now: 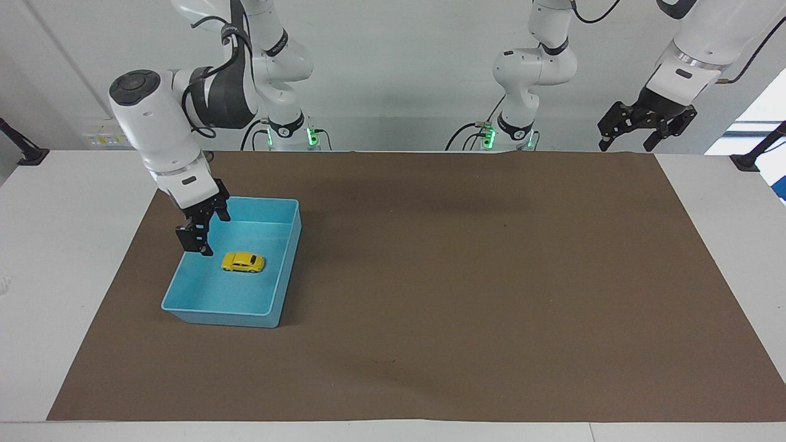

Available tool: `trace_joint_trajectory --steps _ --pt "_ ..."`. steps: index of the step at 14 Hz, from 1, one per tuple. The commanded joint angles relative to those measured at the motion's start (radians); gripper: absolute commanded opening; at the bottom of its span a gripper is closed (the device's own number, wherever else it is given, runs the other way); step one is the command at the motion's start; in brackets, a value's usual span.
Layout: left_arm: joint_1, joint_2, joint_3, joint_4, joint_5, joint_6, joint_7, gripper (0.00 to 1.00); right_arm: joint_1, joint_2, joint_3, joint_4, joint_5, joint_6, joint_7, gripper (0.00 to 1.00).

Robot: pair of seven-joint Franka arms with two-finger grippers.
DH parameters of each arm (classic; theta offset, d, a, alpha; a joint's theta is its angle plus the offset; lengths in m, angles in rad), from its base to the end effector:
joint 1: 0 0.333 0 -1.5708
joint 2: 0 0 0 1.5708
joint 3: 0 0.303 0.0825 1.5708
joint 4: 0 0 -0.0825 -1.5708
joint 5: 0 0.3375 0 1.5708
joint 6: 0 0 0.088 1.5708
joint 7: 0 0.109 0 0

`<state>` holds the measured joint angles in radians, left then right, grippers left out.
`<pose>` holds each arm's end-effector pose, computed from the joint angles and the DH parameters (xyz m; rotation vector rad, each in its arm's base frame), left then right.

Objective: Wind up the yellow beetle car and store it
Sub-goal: 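Open the right gripper to release the car inside the bin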

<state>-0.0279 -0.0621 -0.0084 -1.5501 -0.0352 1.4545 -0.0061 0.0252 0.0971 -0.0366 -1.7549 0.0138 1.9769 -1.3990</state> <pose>0.4769 -0.0216 0.6388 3.1069 -0.0523 -0.0532 0.5595 -0.0047 0.5150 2.3598 1.9542 0.1554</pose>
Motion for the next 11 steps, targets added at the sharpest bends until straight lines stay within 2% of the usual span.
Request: trace_joint_trajectory --steps 1,5,8,11 --pt "0.017 -0.005 -0.008 -0.005 -0.012 -0.003 0.005 1.00 -0.014 -0.057 0.012 0.001 0.006 -0.052 0.119 1.00" --pt "0.017 -0.004 -0.008 -0.005 -0.012 -0.003 0.005 1.00 -0.024 -0.083 0.040 0.070 0.006 -0.139 0.268 1.00" --pt "0.017 -0.004 -0.008 -0.005 -0.012 -0.003 0.005 1.00 -0.036 -0.083 0.041 0.074 0.008 -0.170 0.389 1.00" --pt "0.017 -0.004 -0.008 -0.005 -0.012 -0.003 0.005 1.00 -0.088 -0.085 0.089 0.077 0.031 -0.193 0.501 1.00"
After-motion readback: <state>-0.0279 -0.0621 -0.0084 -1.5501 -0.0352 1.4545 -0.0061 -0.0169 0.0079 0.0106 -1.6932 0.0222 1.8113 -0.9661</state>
